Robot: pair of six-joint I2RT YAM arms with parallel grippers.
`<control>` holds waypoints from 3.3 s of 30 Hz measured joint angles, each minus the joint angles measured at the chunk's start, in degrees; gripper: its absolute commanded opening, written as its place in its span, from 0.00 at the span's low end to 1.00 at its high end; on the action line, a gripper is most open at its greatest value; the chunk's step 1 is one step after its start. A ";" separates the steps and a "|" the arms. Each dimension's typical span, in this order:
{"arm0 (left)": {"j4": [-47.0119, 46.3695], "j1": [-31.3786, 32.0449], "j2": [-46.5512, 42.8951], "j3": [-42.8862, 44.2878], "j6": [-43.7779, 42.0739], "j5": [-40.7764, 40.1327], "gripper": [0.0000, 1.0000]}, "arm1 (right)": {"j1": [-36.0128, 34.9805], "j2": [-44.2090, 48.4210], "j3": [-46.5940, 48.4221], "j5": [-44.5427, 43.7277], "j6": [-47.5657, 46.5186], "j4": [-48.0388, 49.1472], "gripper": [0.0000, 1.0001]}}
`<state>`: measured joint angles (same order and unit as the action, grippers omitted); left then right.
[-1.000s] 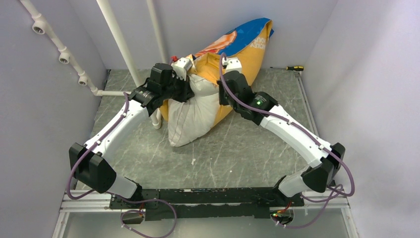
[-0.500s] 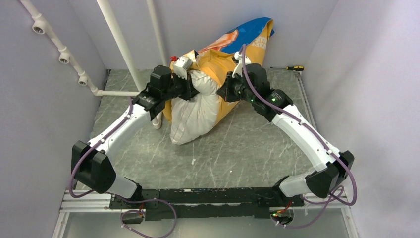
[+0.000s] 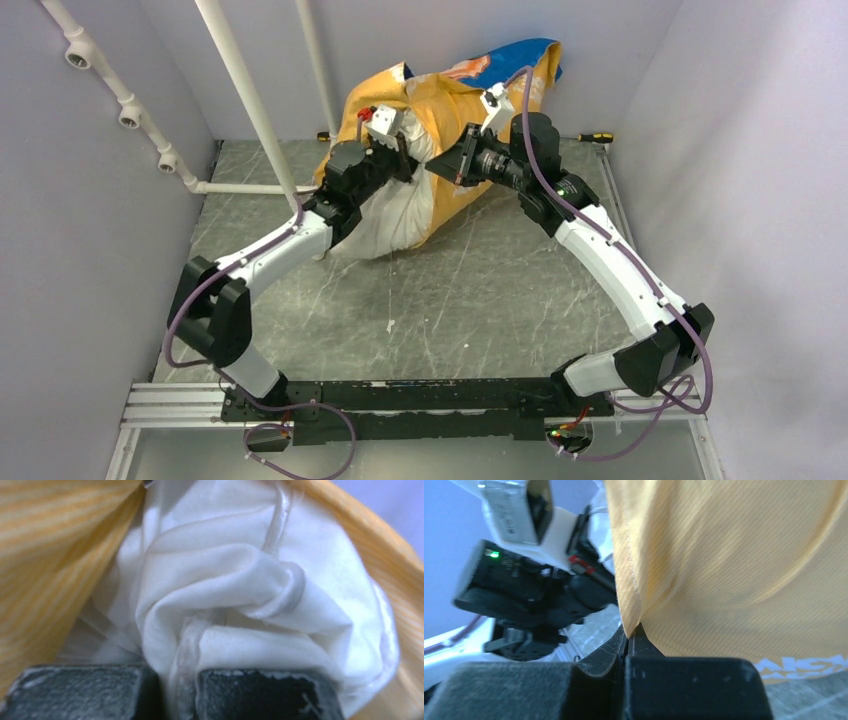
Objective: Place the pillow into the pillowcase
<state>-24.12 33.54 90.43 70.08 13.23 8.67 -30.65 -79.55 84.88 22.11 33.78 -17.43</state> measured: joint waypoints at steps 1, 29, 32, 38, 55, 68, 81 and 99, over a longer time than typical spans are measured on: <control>-1.55 0.00 1.07 0.63 -0.26 -0.79 0.00 | 0.13 -0.02 0.00 1.03 0.83 1.36 0.00; -11.15 12.24 6.58 0.87 -6.54 -9.55 0.00 | 11.21 0.37 0.85 29.88 16.65 3.56 0.00; -8.39 13.97 1.25 -1.77 -5.66 -10.93 0.00 | 12.66 0.09 3.78 33.70 19.67 6.05 0.00; -7.61 18.08 -6.43 -5.09 -6.49 -11.72 0.00 | 14.01 -3.50 7.89 39.82 30.36 21.84 0.00; -8.22 19.41 -1.38 -12.41 -5.18 -20.87 0.69 | 13.94 -17.09 11.23 45.00 22.64 8.09 0.00; 52.22 11.58 -9.97 1.01 7.54 -24.94 0.99 | 11.47 -23.67 11.02 31.28 8.61 -6.51 0.00; 75.56 2.27 -36.26 -6.25 23.34 -8.24 0.99 | 8.61 -24.63 11.28 31.45 7.50 -6.69 0.00; 70.69 2.38 -43.08 -21.81 25.73 4.02 0.49 | 10.62 -24.72 11.19 27.26 7.78 -2.25 0.00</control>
<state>46.57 35.92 47.35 48.27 38.96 12.69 -20.03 -104.27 96.07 49.36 41.56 -19.68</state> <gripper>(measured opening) 0.775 0.009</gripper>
